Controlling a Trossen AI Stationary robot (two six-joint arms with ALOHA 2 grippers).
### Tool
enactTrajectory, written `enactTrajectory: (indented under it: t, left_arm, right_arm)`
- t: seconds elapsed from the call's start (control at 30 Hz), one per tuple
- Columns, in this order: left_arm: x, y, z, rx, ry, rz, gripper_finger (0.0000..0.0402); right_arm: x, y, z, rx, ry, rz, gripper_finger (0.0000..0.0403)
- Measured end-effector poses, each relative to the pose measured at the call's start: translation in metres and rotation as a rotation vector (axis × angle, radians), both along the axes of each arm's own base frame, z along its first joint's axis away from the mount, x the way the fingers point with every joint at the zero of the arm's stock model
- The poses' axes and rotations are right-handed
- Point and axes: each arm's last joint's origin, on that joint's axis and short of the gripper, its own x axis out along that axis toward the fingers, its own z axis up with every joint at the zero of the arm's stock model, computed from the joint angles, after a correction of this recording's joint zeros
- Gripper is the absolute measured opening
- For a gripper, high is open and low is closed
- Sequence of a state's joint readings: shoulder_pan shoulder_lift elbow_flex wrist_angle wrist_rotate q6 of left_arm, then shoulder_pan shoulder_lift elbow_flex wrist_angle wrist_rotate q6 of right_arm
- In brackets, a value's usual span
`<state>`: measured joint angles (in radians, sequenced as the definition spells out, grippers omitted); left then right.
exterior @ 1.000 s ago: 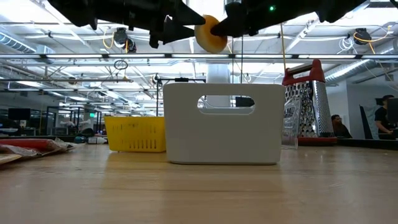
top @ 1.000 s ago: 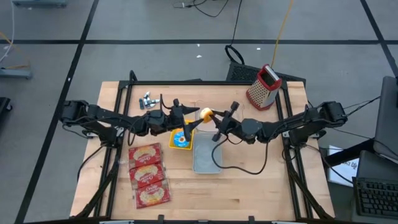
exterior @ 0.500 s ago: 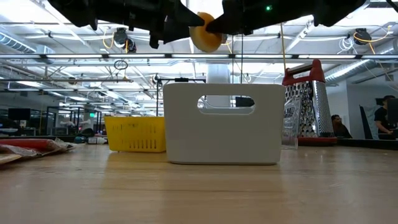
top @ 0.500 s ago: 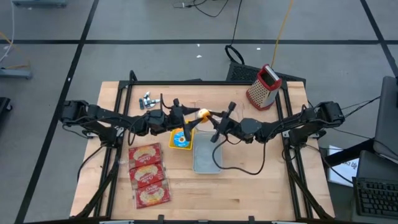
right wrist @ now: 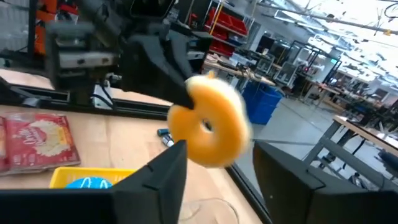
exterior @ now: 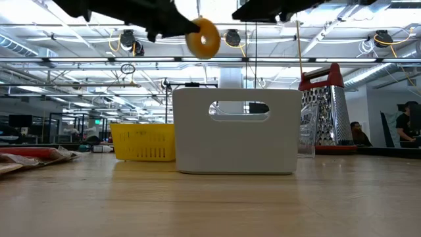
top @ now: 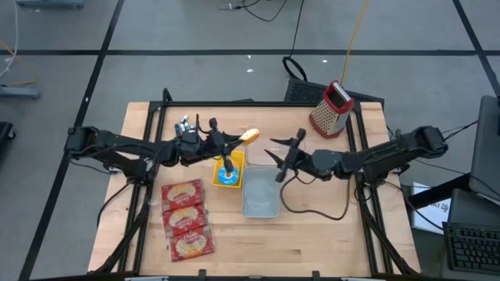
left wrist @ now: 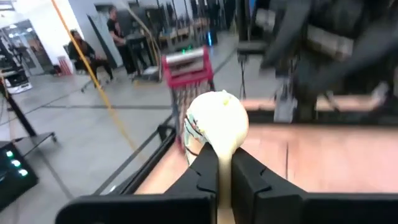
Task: Pick & Place Food Item
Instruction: Put the light blue doughnut into the yellow bin
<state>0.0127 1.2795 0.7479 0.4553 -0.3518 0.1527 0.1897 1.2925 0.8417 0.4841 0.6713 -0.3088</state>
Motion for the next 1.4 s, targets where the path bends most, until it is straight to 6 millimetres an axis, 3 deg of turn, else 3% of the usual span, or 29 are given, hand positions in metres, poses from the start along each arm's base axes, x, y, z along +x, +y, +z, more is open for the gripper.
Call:
enactTrajectory:
  t: [0.23,0.43,0.6,0.77,1.1,1.27,1.4]
  left_arm:
    - [-0.032,0.01,-0.007,-0.001,0.303,-0.129,0.0021]
    - [-0.045,0.025,-0.024,-0.004,0.477,-0.388,0.0009]
    - [-0.042,0.034,-0.036,0.066,0.527,-0.443,0.0021]
    - [-0.038,0.047,-0.049,0.038,0.57,-0.487,0.0009]
    - [-0.028,0.072,-0.084,-0.07,0.677,-0.448,0.0021]
    - [-0.022,0.079,-0.094,-0.102,0.654,-0.483,0.0007]
    - [-0.019,0.083,-0.103,-0.127,0.669,-0.483,0.0019]
  right_arm:
    - [-0.033,0.0,0.015,0.066,0.056,0.012,0.021]
    - [-0.05,-0.005,0.003,0.093,0.049,0.007,0.0209]
    - [-0.057,-0.006,-0.013,0.108,0.013,0.008,0.0206]
    - [-0.06,-0.007,-0.028,0.098,-0.002,0.01,0.0207]
    - [-0.061,-0.006,-0.028,0.082,-0.013,0.039,0.0205]
    - [-0.061,-0.006,-0.028,0.083,-0.012,0.039,0.0203]
    - [-0.061,-0.006,-0.028,0.083,-0.011,0.039,0.0201]
